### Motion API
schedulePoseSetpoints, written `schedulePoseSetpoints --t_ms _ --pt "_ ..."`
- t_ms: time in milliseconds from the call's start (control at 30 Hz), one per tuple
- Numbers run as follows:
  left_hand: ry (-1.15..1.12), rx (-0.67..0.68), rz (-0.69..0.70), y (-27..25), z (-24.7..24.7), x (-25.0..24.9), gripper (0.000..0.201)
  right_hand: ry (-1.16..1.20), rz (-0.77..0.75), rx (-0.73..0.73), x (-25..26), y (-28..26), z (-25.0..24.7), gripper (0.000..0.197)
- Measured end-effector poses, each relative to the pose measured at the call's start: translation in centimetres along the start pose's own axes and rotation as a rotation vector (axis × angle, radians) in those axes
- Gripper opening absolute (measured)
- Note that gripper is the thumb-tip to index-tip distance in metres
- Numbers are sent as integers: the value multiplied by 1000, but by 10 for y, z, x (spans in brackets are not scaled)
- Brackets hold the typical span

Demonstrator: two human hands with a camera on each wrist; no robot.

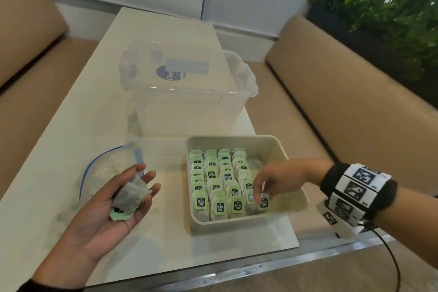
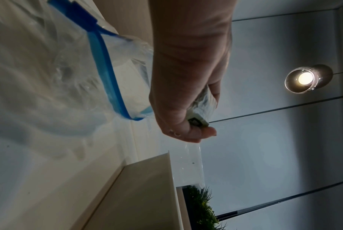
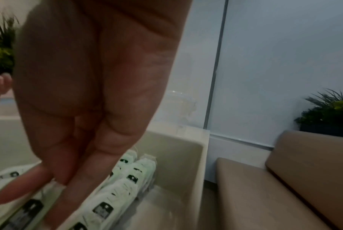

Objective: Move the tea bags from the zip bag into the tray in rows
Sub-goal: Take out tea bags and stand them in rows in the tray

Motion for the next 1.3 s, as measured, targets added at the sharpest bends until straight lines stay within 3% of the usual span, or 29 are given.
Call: schedulePoseSetpoints --t_ms 200,333,567,767,967,1100,1300 --pt "-8 -18 -1 3 -5 -1 72 -91 32 123 -8 15 6 57" --pt "-14 -26 -1 2 -7 -1 72 -178 33 93 -10 24 0 64" --pt "-8 -29 7 3 -6 -3 72 -90 3 42 -7 16 -15 51" --pt "-5 -22 19 4 -5 -3 70 163 -49 170 5 5 -2 41" --pt "-7 -17 25 4 -3 -4 71 -17 58 186 -8 26 9 42" --pt "-10 -16 24 5 -7 -5 71 -150 53 166 -3 28 2 55" --pt "-60 9 -3 5 -3 -5 71 -190 33 231 2 27 10 54"
Point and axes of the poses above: each hand's wrist, its own y-axis towards the middle knuckle, its own z-axis out of the palm, x = y × z, the point moved 9 cm from there along y, towards the middle knuckle, and after that the axes turned 12 degrees about -y, right-handed, at the moved point
